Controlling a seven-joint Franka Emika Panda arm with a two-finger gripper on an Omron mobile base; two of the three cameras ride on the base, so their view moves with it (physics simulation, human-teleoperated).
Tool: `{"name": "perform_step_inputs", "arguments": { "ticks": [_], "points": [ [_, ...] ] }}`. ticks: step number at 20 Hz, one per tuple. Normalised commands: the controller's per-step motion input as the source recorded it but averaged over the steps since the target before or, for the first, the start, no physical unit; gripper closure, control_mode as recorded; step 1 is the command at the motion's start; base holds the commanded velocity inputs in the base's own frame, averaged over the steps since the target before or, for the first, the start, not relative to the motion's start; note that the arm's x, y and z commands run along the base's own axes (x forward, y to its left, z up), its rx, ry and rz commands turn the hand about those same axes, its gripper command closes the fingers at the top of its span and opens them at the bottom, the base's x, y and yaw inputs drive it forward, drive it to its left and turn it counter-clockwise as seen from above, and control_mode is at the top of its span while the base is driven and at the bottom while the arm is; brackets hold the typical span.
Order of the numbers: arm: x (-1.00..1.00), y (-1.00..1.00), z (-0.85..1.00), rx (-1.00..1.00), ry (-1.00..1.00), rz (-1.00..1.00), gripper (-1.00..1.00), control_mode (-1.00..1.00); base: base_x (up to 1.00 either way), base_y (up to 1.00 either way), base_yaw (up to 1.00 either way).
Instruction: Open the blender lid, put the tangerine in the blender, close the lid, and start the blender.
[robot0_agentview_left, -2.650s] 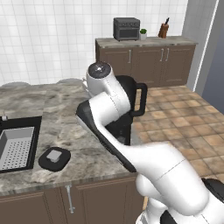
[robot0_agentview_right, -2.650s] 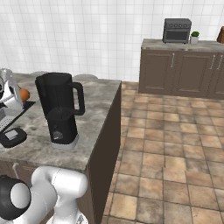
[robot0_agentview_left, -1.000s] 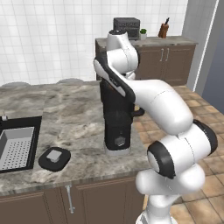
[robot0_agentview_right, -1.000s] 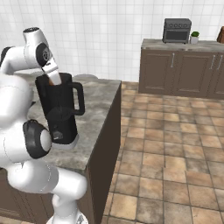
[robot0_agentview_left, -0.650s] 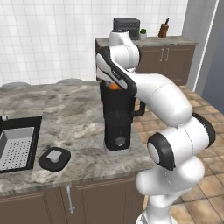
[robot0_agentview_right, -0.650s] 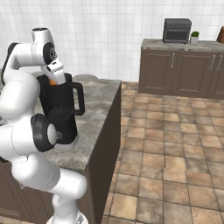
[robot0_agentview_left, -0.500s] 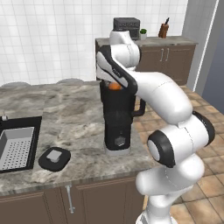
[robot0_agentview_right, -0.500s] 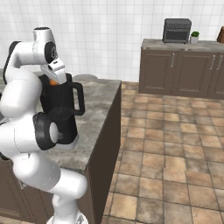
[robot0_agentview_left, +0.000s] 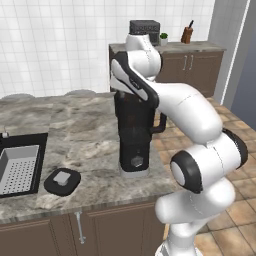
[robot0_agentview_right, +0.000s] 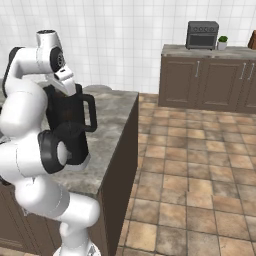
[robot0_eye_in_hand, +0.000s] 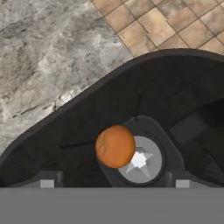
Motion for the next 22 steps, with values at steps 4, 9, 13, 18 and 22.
{"name": "perform_step_inputs", "arguments": {
  "ticks": [4, 9, 13, 18, 22],
  "points": [
    [-0.31, -0.24, 0.91, -0.01, -0.23, 0.00, -1.00, -1.00, 0.00, 0.00, 0.00],
    [-0.66, 0.08, 0.64, -0.06, -0.21, 0.00, -1.00, -1.00, 0.00, 0.00, 0.00],
    [-1.00, 0.67, -0.29, -0.06, 0.00, 0.03, -1.00, -1.00, 0.00, 0.00, 0.00],
    [-0.95, 0.78, -0.56, -0.05, 0.03, 0.05, -1.00, -1.00, 0.00, 0.00, 0.00],
    [-0.75, 0.85, -0.71, -0.07, 0.08, 0.01, -1.00, -1.00, 0.00, 0.00, 0.00]
  ]
}}
